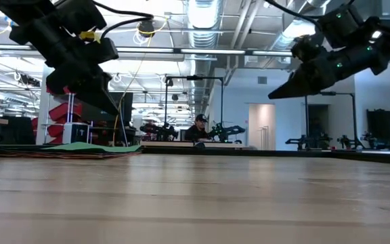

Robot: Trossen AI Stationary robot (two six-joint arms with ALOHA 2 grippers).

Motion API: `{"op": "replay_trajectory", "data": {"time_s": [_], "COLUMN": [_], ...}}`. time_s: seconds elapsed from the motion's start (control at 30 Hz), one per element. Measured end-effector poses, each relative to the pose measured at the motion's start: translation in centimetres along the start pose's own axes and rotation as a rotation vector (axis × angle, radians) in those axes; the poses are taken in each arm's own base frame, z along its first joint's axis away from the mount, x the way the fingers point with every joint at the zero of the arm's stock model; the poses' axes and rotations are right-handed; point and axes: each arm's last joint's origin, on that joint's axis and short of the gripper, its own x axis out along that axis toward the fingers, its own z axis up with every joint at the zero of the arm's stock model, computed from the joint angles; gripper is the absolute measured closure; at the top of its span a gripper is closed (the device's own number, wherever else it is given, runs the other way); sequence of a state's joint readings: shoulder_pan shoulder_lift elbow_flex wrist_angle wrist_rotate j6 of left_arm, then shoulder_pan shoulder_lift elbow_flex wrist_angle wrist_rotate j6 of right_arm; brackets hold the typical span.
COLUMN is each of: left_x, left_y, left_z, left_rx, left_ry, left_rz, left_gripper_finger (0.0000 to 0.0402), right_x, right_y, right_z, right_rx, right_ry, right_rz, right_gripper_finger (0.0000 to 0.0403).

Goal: Organize paper
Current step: Move the green paper to the bottom left of the table

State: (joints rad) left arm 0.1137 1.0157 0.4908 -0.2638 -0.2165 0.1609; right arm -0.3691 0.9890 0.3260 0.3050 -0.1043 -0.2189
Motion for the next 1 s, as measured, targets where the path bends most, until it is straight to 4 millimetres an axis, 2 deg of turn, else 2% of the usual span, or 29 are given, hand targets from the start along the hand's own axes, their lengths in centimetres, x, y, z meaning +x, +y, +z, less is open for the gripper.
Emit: {"op": "replay_trajectory", "data": {"time_s": [0.33,0.63,1.0], "left_x": [-0.07,-0.10,-0.09], "left_y": [-0.38,-0.69,-0.62], "left_z": [-0.17,-0.40,-0.49], "left_rx": [0.076,0.012,-0.014], "left_ry": [0.017,0.032,0.046], "left_rz": [-0.024,-0.116,-0.089], "left_gripper_finger": [0.0402,0.0397,0.0304], "right_x": [-0.01,-0.02,-0.06], "right_y": [-0.05,-0.25,-0.64], "right_z": [0.21,0.45,0.36], "right_rx": [-0.002,-0.064,-0.057], "right_ry": [-0.022,-0.038,-0.032], "right_rz": [-0.005,-0.060,-0.083], "right_gripper_finger": [0.0344,0.0344,0.0344]}}
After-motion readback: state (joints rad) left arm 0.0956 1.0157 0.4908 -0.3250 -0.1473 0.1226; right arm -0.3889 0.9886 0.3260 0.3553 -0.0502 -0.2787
